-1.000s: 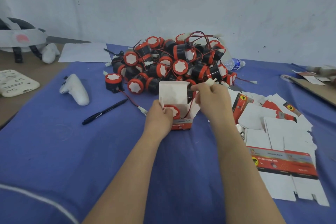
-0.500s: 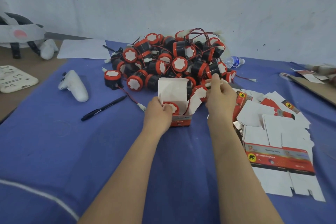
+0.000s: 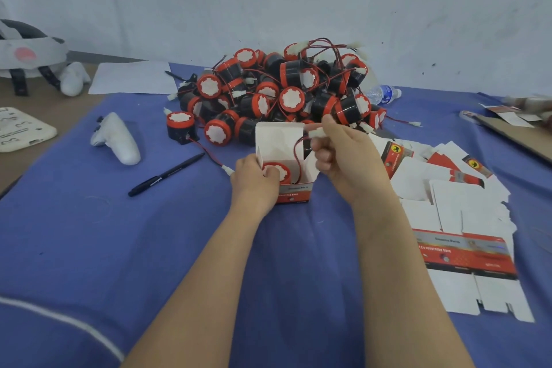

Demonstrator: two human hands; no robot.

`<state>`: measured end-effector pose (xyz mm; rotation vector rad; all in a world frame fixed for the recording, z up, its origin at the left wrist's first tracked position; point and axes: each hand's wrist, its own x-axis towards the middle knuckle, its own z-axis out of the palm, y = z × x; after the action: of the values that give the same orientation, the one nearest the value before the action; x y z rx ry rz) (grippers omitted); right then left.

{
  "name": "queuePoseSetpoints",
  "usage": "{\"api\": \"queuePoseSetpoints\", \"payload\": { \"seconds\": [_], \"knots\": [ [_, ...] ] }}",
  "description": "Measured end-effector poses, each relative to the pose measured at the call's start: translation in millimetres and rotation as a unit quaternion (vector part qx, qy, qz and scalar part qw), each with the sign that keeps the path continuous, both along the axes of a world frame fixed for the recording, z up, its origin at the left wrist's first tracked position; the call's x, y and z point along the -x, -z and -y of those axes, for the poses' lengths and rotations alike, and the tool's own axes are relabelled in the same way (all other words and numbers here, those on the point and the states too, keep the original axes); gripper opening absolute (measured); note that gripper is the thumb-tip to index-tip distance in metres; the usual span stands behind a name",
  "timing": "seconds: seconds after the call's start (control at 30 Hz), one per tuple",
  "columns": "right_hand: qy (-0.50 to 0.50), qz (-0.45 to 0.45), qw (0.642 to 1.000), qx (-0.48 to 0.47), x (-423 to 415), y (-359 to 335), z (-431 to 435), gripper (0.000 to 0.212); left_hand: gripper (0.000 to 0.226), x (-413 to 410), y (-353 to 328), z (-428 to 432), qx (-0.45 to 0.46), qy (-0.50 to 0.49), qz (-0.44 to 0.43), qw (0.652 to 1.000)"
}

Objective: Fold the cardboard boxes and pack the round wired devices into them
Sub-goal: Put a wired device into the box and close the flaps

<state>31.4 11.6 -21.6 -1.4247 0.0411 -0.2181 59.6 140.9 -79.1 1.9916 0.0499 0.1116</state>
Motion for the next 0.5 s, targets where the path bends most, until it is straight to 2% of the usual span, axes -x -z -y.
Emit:
{"api": "queuePoseSetpoints", "payload": {
  "seconds": [0.07,0.13,0.23,0.37,0.5],
  "knots": [
    [-0.095,-0.037,0.995,-0.02,2,0,1,0.03,0.027,0,0,0,-0.001,-0.001,0.002,1.0],
    [-0.111,-0.067,0.991,0.009,2,1,1,0.024,0.027,-1,0,0,-0.001,-0.004,0.004,1.0],
    [-0.062,-0.073,0.991,0.094,0,4,0,0.021,0.029,-1,0,0,0.004,0.0,0.004,1.0],
    [-0.021,-0.067,0.993,0.096,-2,8,0,0.018,0.031,-1,1,0,0.0,-0.001,0.007,1.0],
    [0.023,-0.064,0.975,0.209,-3,12,4,0.017,0.032,-1,2,0,0.0,-0.003,0.008,1.0]
  ]
}}
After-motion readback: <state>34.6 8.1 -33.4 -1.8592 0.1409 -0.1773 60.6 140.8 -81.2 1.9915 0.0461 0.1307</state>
